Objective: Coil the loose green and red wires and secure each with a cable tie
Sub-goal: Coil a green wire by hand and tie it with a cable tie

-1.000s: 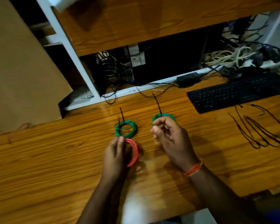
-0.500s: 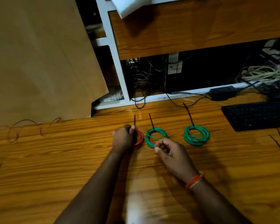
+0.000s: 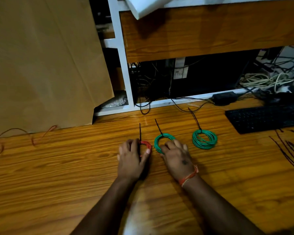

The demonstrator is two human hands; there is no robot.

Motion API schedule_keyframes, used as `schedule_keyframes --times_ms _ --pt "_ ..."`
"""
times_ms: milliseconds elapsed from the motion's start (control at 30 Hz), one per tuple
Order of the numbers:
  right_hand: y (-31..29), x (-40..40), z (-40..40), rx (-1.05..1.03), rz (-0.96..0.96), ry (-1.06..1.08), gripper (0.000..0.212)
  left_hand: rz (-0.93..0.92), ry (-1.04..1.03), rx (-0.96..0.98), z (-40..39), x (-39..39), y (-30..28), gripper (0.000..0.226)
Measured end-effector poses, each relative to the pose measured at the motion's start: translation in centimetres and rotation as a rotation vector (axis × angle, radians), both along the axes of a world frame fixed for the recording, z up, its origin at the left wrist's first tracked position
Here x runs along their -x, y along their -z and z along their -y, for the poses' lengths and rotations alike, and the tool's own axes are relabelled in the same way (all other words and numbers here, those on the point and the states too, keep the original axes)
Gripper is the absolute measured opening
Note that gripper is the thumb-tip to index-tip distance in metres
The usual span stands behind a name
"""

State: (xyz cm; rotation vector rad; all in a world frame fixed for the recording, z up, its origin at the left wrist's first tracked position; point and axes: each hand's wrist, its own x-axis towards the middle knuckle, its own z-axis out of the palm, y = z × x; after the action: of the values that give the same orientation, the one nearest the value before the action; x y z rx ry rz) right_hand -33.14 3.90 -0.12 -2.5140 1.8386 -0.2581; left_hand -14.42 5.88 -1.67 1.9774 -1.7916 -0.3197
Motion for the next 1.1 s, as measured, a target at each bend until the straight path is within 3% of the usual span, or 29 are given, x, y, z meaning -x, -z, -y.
schedule_keyframes --times_ms 100,333,567,767,1100 --pt "0.5 2.0 -0.3 0.029 -0.024 0.06 0.031 0.085 0.041 -0.017 -0.5 0.5 0.6 0.082" --pt "0.0 4.8 0.7 -0.054 -0.037 0.007 0.04 0.054 -0.002 -0.043 0.0 3.0 0.0 0.07" --pt "-1.3 3.2 -1.5 0.16 0.24 -0.07 0.048 -0.037 -0.024 -0.01 -1.9 3.0 -0.8 0.094" --pt "-2.8 -4.5 -4.1 0.227 0.459 -0.355 0.047 0.108 -0.202 0.103 -8.3 -4.4 -2.9 0.079" --pt "-3.9 -26.8 -12.2 0.037 0.441 -0.706 0.049 0.286 -0.513 0.209 -23.2 -23.2 -6.1 0.055"
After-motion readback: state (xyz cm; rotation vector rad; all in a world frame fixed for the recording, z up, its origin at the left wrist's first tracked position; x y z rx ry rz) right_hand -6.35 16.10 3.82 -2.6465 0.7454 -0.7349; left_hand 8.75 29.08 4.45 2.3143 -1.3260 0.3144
